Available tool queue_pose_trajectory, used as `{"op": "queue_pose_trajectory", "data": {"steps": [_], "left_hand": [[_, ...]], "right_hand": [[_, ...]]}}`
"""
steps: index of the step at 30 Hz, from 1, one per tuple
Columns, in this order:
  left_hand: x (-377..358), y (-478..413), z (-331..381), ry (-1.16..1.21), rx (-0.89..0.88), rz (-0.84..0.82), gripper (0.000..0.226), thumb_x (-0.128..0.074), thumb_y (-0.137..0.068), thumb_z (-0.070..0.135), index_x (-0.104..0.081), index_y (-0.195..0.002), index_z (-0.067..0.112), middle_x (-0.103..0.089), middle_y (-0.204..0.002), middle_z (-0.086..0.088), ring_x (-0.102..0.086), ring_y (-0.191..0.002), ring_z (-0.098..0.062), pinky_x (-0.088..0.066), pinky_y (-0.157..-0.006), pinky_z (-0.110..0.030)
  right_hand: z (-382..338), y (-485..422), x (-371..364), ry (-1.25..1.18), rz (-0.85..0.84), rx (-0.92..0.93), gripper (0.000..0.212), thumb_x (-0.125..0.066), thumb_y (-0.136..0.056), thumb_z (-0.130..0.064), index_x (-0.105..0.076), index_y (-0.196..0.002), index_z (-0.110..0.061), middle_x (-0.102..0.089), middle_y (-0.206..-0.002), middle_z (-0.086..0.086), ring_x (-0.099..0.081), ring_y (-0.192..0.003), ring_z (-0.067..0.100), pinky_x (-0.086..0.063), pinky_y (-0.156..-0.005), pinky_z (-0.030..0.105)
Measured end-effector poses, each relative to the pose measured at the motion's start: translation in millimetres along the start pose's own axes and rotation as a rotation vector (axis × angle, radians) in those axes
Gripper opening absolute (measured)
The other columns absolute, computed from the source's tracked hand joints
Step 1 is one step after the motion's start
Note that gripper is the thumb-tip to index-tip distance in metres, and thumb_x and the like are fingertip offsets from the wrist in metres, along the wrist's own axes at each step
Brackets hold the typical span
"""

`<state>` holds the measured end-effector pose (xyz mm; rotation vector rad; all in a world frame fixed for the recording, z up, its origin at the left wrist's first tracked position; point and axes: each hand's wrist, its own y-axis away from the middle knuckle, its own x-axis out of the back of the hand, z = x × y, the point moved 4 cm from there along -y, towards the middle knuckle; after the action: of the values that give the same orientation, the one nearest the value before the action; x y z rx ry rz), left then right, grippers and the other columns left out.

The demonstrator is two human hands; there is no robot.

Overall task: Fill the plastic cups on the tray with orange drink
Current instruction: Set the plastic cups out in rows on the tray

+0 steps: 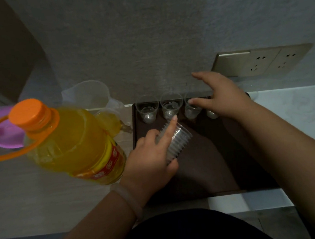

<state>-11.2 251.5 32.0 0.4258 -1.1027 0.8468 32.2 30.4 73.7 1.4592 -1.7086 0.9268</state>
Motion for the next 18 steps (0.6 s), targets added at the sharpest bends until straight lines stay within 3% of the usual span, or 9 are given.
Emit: {"op": "queue_pose_trajectory", "data": {"steps": [1,3,5,7,10,13,18], "left_hand": [[0.8,0.2,-2.6,0.022,0.011,0.016,0.103,-0.055,-0.076,0.047,0.029,-0.135,0.055,-0.039,-0.122,0.004,-0.049,-0.105,-0.019,-0.053,-0.077,-0.038],[3.0,0.7,-6.8,0.044,0.021,0.042,0.103,-0.055,-0.074,0.049,0.026,-0.138,0.052,-0.04,-0.119,0.003,-0.05,-0.103,-0.018,-0.053,-0.076,-0.036],[4.4,2.0,-10.7,0.049,0.025,0.06,0.1,-0.052,-0.073,0.05,0.019,-0.143,0.048,-0.041,-0.118,0.002,-0.051,-0.103,-0.019,-0.052,-0.076,-0.035],[6.3,4.2,-13.5,0.04,0.02,0.075,0.098,-0.05,-0.073,0.051,0.017,-0.144,0.046,-0.043,-0.117,0.001,-0.052,-0.102,-0.02,-0.05,-0.077,-0.032],[8.4,8.2,-18.5,0.06,0.025,0.061,0.098,-0.053,-0.076,0.049,0.017,-0.145,0.044,-0.044,-0.118,0.0,-0.051,-0.103,-0.02,-0.045,-0.081,-0.03],[11.8,12.5,-20.8,0.056,0.017,0.075,0.092,-0.046,-0.074,0.051,0.001,-0.151,0.035,-0.047,-0.115,-0.002,-0.054,-0.098,-0.022,-0.047,-0.08,-0.031],[14.0,18.4,-24.3,0.077,0.026,0.052,0.092,-0.048,-0.072,0.05,0.0,-0.15,0.037,-0.047,-0.113,-0.001,-0.054,-0.095,-0.022,-0.049,-0.082,-0.034]], "right_hand": [[-9.3,3.9,1.1,-0.157,-0.022,-0.03,0.068,-0.074,-0.08,-0.039,-0.045,-0.141,-0.024,-0.053,-0.135,-0.003,-0.048,-0.125,0.012,-0.037,-0.105,0.029],[-26.1,8.9,-7.6,-0.425,-0.244,-0.11,0.066,-0.074,-0.072,-0.045,-0.054,-0.132,-0.026,-0.061,-0.124,-0.005,-0.056,-0.114,0.007,-0.042,-0.101,0.024],[-37.2,11.7,-21.6,-0.467,-0.503,-0.143,0.084,-0.071,-0.055,-0.056,-0.053,-0.132,-0.027,-0.062,-0.124,-0.006,-0.058,-0.114,0.005,-0.041,-0.106,0.028],[-41.5,12.1,-34.4,-0.431,-0.637,-0.134,0.094,-0.071,-0.051,-0.054,-0.049,-0.137,-0.023,-0.062,-0.125,-0.005,-0.058,-0.114,0.004,-0.039,-0.108,0.029],[-45.3,11.7,-43.9,-0.531,-0.655,-0.148,0.079,-0.073,-0.056,-0.041,-0.055,-0.129,-0.02,-0.069,-0.113,-0.006,-0.063,-0.107,0.005,-0.042,-0.102,0.025],[-47.3,13.0,-48.7,-0.628,-0.662,-0.178,0.062,-0.074,-0.058,-0.033,-0.058,-0.117,-0.023,-0.072,-0.107,-0.003,-0.065,-0.105,0.01,-0.046,-0.1,0.027],[-50.2,19.9,-49.3,-0.739,-0.622,-0.262,0.057,-0.072,-0.072,-0.019,-0.057,-0.126,-0.013,-0.069,-0.111,0.005,-0.066,-0.104,0.013,-0.05,-0.093,0.025]]}}
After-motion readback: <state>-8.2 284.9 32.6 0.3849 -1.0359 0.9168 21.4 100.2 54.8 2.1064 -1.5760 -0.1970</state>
